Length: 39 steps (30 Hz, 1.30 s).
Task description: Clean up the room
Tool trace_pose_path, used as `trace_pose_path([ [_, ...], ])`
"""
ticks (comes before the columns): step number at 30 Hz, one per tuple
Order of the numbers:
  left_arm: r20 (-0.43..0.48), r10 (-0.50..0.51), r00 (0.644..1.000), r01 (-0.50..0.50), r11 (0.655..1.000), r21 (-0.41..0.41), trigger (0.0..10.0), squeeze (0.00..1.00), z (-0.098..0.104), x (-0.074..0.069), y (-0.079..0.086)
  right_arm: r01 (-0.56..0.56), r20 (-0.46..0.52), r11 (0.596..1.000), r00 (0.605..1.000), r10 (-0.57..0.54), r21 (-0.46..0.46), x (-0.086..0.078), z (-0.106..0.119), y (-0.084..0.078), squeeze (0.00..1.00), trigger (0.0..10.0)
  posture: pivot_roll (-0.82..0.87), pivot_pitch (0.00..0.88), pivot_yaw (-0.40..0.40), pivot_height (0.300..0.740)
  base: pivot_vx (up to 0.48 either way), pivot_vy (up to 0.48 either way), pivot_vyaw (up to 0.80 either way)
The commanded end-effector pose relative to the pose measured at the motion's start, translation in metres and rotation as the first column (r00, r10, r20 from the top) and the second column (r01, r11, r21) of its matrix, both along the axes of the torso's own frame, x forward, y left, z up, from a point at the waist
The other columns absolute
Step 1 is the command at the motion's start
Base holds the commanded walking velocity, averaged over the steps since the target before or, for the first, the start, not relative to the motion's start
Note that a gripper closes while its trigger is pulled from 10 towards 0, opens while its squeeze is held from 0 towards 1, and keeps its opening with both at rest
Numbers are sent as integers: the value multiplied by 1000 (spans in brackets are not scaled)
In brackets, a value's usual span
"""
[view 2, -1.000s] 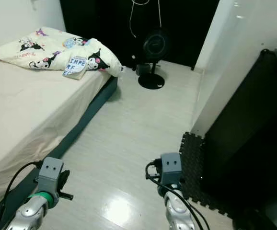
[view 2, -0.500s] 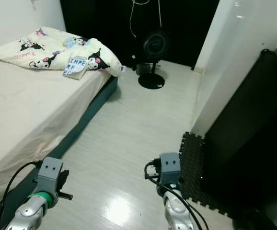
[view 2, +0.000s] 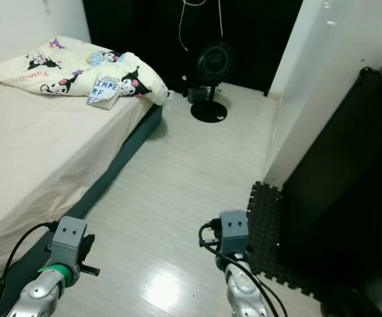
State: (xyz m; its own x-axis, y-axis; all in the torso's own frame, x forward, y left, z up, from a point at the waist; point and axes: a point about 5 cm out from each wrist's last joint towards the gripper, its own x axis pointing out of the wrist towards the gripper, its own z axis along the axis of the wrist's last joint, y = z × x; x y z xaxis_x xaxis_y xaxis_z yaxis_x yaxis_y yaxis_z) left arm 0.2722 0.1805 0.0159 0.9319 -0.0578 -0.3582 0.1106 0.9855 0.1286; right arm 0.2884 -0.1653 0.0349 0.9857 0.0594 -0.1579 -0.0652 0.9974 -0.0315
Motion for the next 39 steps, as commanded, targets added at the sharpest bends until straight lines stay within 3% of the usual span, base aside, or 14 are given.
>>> trace_pose_path([
  [1,-15,4,1000,-4,1000,12,10000,0,-5,-5,3,1,-18,1000,1000,-1,0,-2,-4,0,0,10000,-22,32,31,740,0,0,0],
  [9,-23,-5,1000,5,1000,-21,10000,0,-8,-7,1,44,-48,999,998,-45,-13,-7,-12,-9,0,10000,-27,35,32,740,0,0,0],
  [33,25,-15,1000,15,1000,-7,10000,0,-1,-2,-3,48,-23,999,999,-48,-12,-2,-6,-10,0,10000,-33,40,31,740,0,0,0],
  [39,32,-11,999,10,1000,6,10000,0,0,-1,-2,35,-14,999,999,-36,-31,-2,-5,-6,0,10000,-29,40,32,740,480,0,0],
])
